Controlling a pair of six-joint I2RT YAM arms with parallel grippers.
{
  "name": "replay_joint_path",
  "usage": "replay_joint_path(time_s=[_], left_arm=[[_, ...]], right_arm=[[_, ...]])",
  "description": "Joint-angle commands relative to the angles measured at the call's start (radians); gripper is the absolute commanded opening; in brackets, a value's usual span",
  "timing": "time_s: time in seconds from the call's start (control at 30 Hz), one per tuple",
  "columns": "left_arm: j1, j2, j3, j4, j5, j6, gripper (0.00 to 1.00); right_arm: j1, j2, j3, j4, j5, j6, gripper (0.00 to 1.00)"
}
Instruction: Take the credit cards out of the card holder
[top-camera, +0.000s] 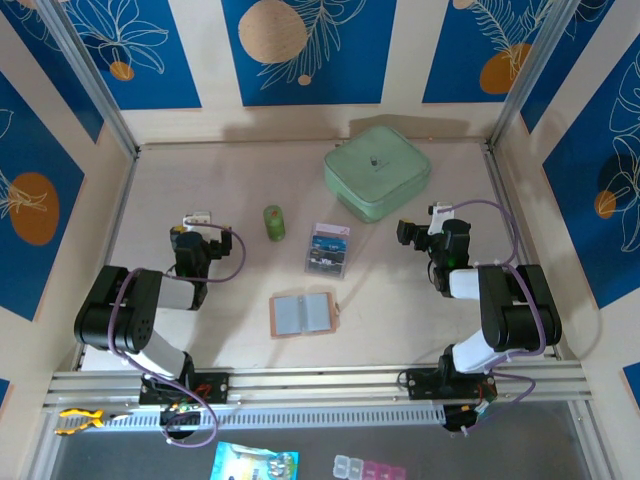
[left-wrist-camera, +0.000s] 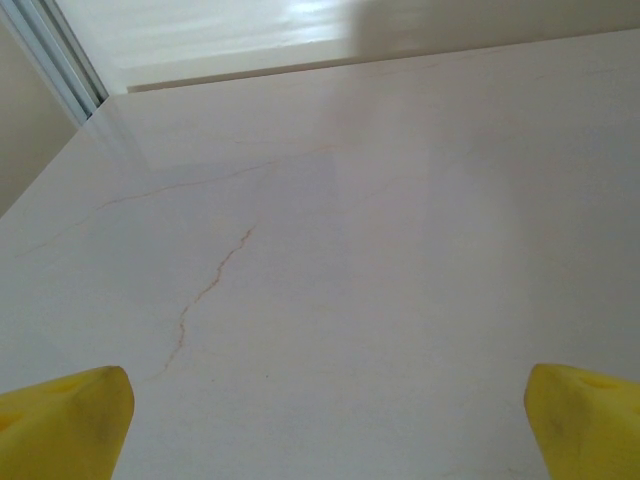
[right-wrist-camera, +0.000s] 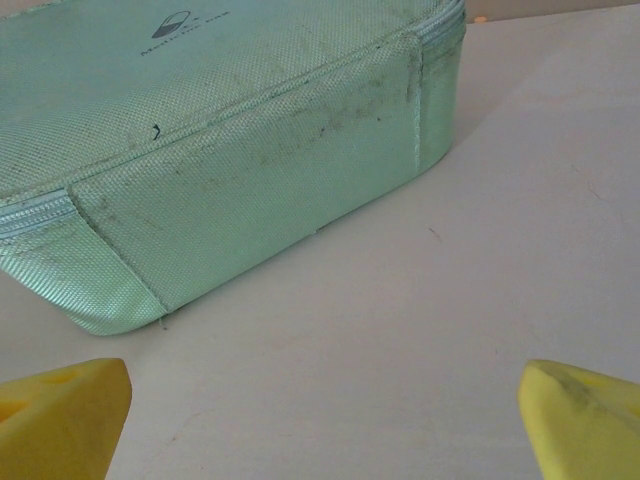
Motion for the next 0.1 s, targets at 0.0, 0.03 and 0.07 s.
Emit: replay_joint_path(time_s=[0.0,0.03,0.07], left_arm=[[0.011,0.006,-0.006,0.036,0.018,0.009,1.00],[0.011,0.005,-0.007,0.035,0.018,0.009,1.00],[0.011,0.005,-0.006,0.035,0.018,0.009,1.00]], right_arm=[[0.000,0.002,0.001,0.019,-0.015,-0.022,0.99],[-0.001,0.000,-0.002,0.024,-0.016,-0.022,0.99],[0.000,0.000,-0.003,0.027,-0.016,-0.022,0.99]])
